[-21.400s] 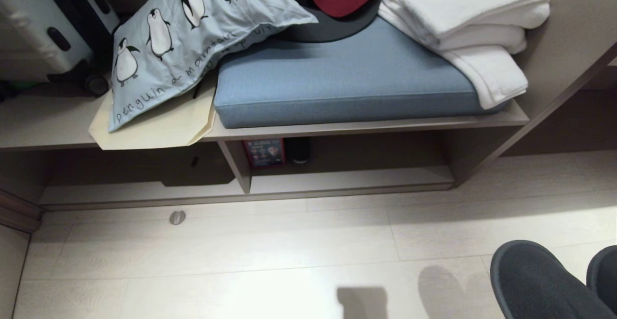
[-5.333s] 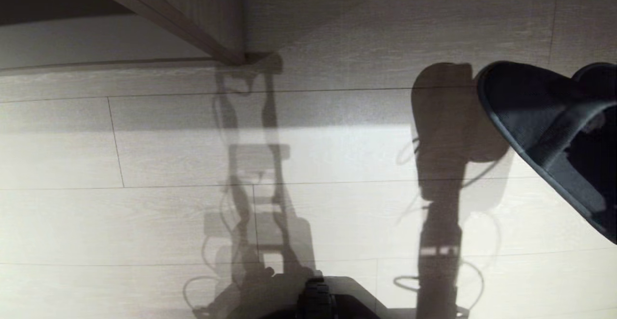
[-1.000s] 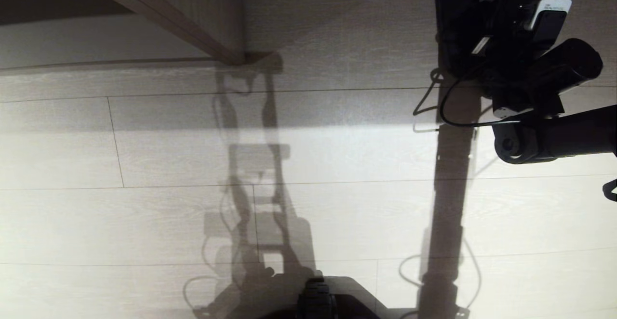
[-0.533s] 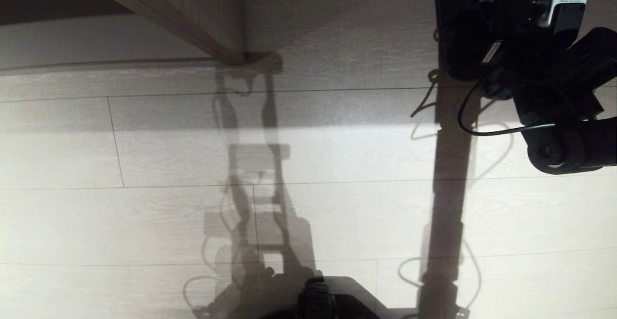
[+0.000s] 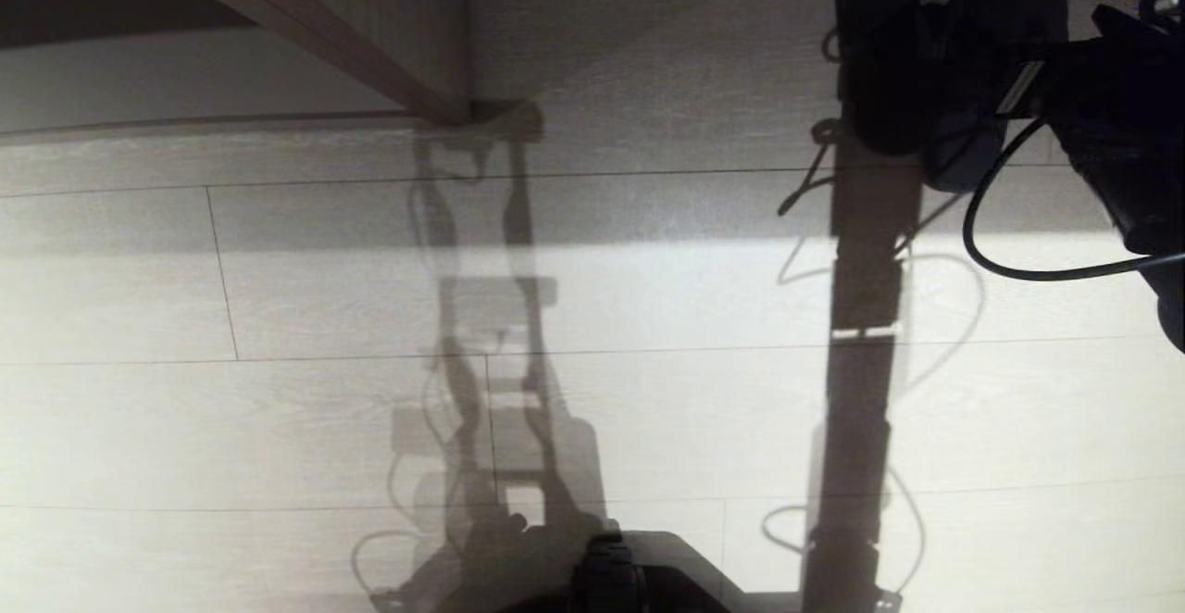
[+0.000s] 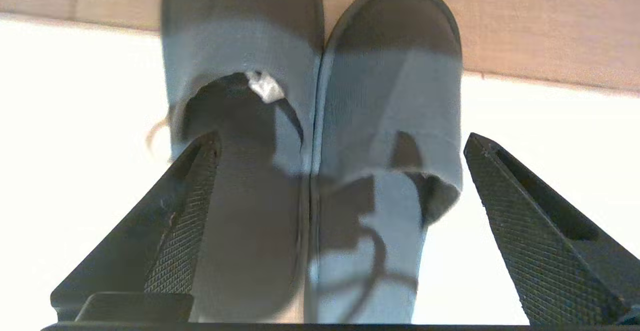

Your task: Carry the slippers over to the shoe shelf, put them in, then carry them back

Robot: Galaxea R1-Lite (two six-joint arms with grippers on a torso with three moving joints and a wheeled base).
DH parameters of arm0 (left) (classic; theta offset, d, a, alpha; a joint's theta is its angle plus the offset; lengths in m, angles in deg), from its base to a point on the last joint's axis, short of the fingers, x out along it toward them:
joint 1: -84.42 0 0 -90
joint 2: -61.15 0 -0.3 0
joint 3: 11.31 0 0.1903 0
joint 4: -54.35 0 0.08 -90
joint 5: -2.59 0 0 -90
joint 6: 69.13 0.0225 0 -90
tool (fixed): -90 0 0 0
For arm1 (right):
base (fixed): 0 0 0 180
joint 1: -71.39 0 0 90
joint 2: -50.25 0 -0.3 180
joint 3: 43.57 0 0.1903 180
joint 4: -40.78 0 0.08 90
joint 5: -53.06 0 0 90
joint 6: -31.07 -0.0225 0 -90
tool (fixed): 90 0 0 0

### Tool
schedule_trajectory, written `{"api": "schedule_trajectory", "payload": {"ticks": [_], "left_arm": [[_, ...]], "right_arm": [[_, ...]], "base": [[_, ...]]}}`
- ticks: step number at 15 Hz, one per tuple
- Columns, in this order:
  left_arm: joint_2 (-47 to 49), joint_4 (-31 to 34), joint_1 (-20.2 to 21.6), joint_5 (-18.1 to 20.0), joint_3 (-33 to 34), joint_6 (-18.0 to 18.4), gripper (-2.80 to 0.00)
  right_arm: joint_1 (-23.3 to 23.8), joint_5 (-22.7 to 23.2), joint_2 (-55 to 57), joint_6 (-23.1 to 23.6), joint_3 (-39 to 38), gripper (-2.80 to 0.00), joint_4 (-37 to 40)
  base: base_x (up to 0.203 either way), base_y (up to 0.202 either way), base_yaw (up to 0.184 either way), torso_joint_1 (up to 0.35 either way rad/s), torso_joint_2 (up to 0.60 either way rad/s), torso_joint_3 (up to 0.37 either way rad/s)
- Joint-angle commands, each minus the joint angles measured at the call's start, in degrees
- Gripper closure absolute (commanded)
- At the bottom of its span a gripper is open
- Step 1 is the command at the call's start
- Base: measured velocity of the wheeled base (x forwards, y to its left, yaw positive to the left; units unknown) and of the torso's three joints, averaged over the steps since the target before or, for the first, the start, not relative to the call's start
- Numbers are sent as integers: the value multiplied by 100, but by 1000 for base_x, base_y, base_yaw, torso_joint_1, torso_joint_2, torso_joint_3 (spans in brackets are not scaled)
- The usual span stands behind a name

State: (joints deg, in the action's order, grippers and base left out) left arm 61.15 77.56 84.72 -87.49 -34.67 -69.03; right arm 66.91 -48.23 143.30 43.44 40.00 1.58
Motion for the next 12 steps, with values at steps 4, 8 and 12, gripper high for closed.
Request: {"api": "schedule_trajectory", "payload": {"ticks": [4,8,12], "left_arm": [[0,-2,5,-1,0,-1,0],[0,-2,5,-1,0,-1,0],[0,-2,5,-1,0,-1,0]], "right_arm": [[-26,128,-1028,3,-382,-280,946],[-52,360,-2306,7,-652,0,3225],[-67,420,-3632,10,-1052,0,4332]], "base": [[0,0,0,0,0,0],[0,0,0,0,0,0],[0,0,0,0,0,0]]}}
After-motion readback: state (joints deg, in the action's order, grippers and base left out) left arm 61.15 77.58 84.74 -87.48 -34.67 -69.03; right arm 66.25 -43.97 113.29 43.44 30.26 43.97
